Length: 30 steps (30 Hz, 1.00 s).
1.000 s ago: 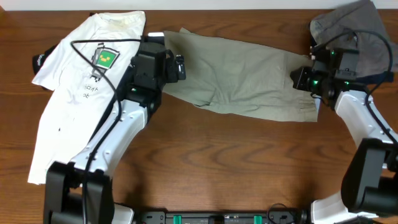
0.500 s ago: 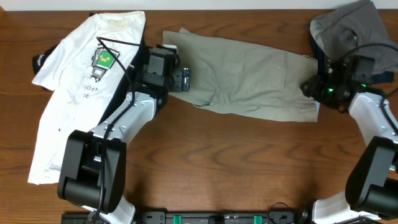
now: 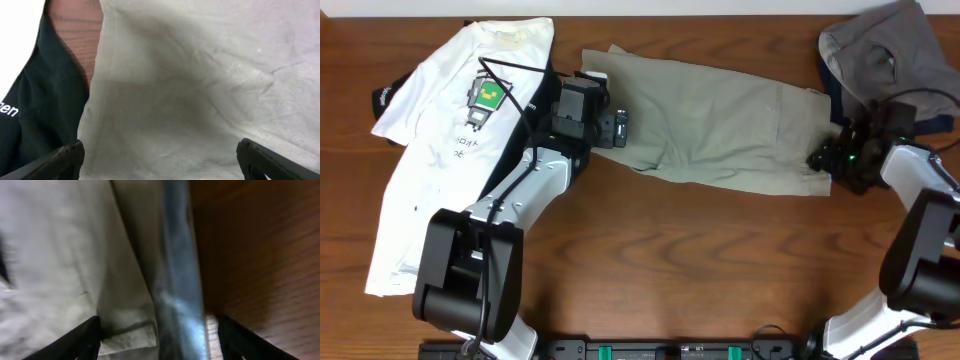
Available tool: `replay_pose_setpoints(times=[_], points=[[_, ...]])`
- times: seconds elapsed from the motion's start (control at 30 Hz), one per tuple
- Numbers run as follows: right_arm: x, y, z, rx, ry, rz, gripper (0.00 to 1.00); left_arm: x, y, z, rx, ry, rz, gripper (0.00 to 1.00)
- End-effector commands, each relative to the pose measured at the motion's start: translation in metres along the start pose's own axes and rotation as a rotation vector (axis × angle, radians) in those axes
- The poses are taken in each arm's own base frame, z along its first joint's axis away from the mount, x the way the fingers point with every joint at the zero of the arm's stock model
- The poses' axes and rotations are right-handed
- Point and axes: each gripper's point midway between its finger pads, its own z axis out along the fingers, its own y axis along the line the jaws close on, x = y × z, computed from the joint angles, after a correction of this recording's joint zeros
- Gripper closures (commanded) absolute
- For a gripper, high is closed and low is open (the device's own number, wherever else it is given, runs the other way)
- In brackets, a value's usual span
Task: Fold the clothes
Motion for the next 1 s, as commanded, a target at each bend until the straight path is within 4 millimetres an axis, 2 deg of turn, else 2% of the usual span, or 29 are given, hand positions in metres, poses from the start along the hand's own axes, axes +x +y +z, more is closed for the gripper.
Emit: replay_pose_setpoints(times=[0.0,0.17,0.23,0.37,0.53,0.7,0.73,0.87,0.97], points=[[0.004,-0.012,0.008,0.044,0.019,0.015,0.26,-0.004,-0.001,-0.001,0.009,-0.008,0.014,0.02],[0.008,-0.015,0.016,0.055,0.040,0.030,0.27,-0.004,-0.001,-0.001,0.009,-0.008,0.014,0.02],[0.011,-0.016,0.019,0.057,0.054,0.041,0.32,-0.004,0.000,-0.001,0.009,-0.007,0.014,0.02],[0.018,-0.005,0.028,0.035,0.081,0.033,0.52,-0.004,0.000,-0.001,0.009,-0.007,0.014,0.02],[0.025,0.001,0.039,0.052,0.101,0.044,0.64,-0.004,0.000,-0.001,0.009,-0.007,0.014,0.02],[0.028,-0.010,0.042,0.106,0.107,0.077,0.96,-0.004,0.000,-0.001,0.009,-0.007,0.014,0.02],[0.028,-0.012,0.042,0.111,0.107,0.080,0.99,-0.004,0.000,-0.001,0.009,-0.007,0.014,0.02],[0.029,-0.019,0.034,0.120,0.134,0.107,0.99,-0.004,0.000,-0.001,0.009,-0.008,0.014,0.02],[0.029,-0.024,0.018,0.127,0.165,0.108,0.99,-0.006,-0.001,-0.001,0.010,-0.016,0.013,0.02]])
